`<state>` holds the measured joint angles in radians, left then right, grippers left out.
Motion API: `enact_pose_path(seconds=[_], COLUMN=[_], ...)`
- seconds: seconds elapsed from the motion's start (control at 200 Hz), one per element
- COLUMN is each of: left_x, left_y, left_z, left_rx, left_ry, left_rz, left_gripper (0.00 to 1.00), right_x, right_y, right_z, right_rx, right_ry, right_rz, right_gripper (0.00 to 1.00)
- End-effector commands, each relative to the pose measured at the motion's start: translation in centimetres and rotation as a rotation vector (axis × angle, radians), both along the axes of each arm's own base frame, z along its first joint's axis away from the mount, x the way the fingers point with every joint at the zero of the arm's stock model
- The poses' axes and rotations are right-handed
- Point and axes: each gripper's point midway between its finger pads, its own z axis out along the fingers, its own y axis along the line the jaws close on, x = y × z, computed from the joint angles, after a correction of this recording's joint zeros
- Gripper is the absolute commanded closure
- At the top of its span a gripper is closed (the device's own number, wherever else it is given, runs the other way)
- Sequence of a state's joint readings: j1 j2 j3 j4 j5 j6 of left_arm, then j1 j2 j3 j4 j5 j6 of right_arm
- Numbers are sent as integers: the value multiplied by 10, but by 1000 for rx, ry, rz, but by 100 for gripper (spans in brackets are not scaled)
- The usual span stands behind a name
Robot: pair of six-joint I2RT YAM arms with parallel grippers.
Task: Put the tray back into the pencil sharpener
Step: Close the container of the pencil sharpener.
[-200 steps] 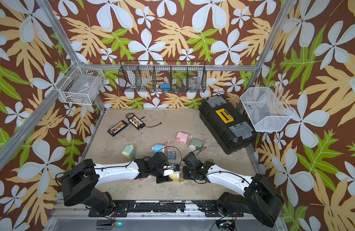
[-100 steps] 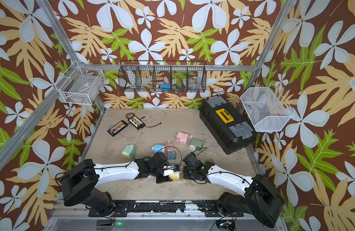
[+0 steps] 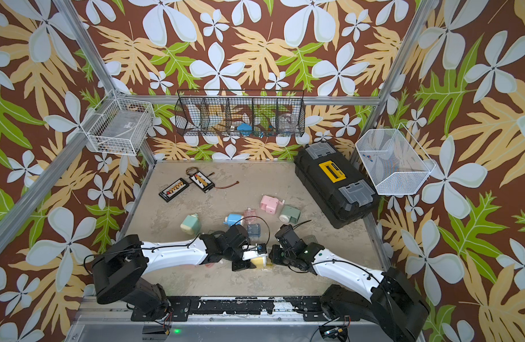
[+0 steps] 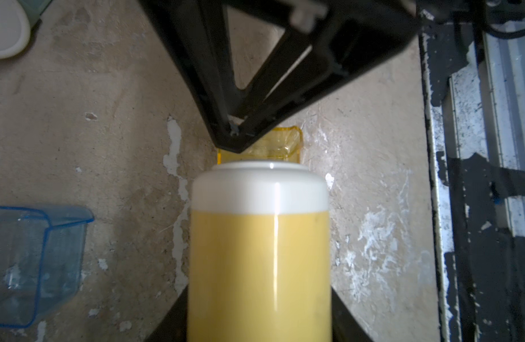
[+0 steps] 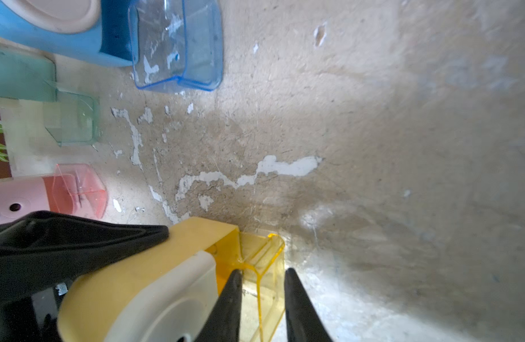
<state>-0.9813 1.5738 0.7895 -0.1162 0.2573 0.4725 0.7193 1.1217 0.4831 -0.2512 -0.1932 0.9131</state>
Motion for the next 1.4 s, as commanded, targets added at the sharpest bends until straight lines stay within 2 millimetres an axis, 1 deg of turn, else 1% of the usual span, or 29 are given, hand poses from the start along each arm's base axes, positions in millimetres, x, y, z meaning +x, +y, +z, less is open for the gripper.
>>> enact_pose_path(seconds=[0.0,0.09,0.19,0.285,0.355,0.43,0.475,0.576,0.651,0.796,0.911,1.006,1.151,1.276,1.396], left_x=[-3,-2,-1,0,0,-1,-1,-1,-1,-2,-2,-1,-1,-1,0], left_y=[14,14,14,13,12,13,13,14,14,13,12,11,8,7,7], left_z=[-13,-13,-14,-14,-14,-15,-16,-17,-18,-19,-19,-19,-19,-19,-18], left_rx=[76,78,77,75,73,75,76,76,75,71,62,58,47,39,35], left_ry=[4,2,2,5,5,6,8,13,16,22,24,26,31,35,36], left_rz=[11,15,17,21,23,24,26,30,33,36,41,46,53,57,62], left_gripper=[76,76,76,76,76,76,76,76,76,76,77,77,78,78,79], right_x=[1,0,0,-1,-2,-4,-4,-5,-7,-11,-19,-23,-28,-28,-31], right_y=[-5,-15,-33,-52,-55,-52,-46,-27,-13,6,15,22,30,31,37], right_z=[8,12,8,-1,-6,-13,-13,-13,-12,-8,-12,-10,-8,-10,-6], right_rx=[31,22,-29,-88,-102,-100,-86,-16,45,146,205,259,331,360,409], right_ry=[-22,-41,-41,-26,-13,10,17,34,46,51,87,99,113,112,123], right_rz=[-17,-37,-90,-158,-172,-160,-138,-63,-8,53,91,108,124,115,135], right_gripper=[61,54,54,59,65,71,74,81,83,83,82,82,81,80,80])
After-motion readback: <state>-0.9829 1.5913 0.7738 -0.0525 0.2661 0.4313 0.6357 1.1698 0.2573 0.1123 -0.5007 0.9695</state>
